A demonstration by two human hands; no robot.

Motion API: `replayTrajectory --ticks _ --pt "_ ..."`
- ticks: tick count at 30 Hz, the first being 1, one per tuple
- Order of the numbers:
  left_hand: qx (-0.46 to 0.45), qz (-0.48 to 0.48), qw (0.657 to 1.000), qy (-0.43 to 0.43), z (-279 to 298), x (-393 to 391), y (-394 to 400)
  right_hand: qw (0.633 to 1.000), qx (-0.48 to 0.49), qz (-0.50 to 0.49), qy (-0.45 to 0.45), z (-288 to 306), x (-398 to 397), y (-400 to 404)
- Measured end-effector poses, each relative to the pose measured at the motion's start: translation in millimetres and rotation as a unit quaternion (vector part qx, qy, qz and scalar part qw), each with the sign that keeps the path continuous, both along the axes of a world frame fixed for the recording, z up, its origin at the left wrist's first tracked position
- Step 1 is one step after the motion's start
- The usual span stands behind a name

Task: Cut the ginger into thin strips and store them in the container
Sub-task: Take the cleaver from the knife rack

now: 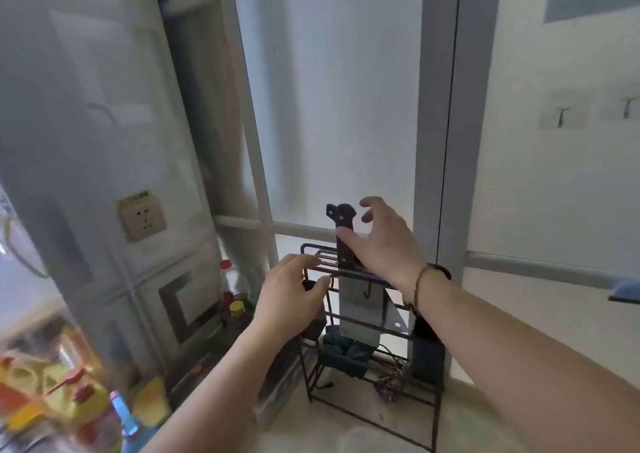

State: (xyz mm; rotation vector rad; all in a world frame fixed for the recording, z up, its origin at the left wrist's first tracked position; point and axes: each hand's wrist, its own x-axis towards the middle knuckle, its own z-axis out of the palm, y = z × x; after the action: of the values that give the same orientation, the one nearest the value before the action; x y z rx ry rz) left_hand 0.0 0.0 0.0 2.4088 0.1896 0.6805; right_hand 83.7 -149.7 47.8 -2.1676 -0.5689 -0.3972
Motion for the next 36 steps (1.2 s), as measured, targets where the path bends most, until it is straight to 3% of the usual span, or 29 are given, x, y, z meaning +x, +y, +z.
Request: replayTrajectory --ticks 13,18,23,28,32,36 --pt "-0.032 -0.033 0.999 -0.018 -21 21 3 0.999 -0.035 -0.027 -0.016 2 23 25" --pt "-0.053 -0.028 0.996 -0.068 -16 26 -4 0.995 0.09 -0.03 -0.012 11 25 9" --pt "-0.061 -0.04 0.984 -0.165 17 25 -25 0.971 0.205 -0.047 -0.114 59 12 -39" --pt "-0.012 -0.097 0.965 -0.245 57 20 -71 0.929 0.32 -0.038 -0.184 91 -26 -122" --pt "0.08 -0.161 0.949 -0.258 65 12 -127 0.894 0.405 -0.013 -0.191 67 -72 -194" --pt "0.137 -0.272 0.909 -0.283 39 1 -188 0.882 0.432 -0.033 -0.187 20 -113 -262"
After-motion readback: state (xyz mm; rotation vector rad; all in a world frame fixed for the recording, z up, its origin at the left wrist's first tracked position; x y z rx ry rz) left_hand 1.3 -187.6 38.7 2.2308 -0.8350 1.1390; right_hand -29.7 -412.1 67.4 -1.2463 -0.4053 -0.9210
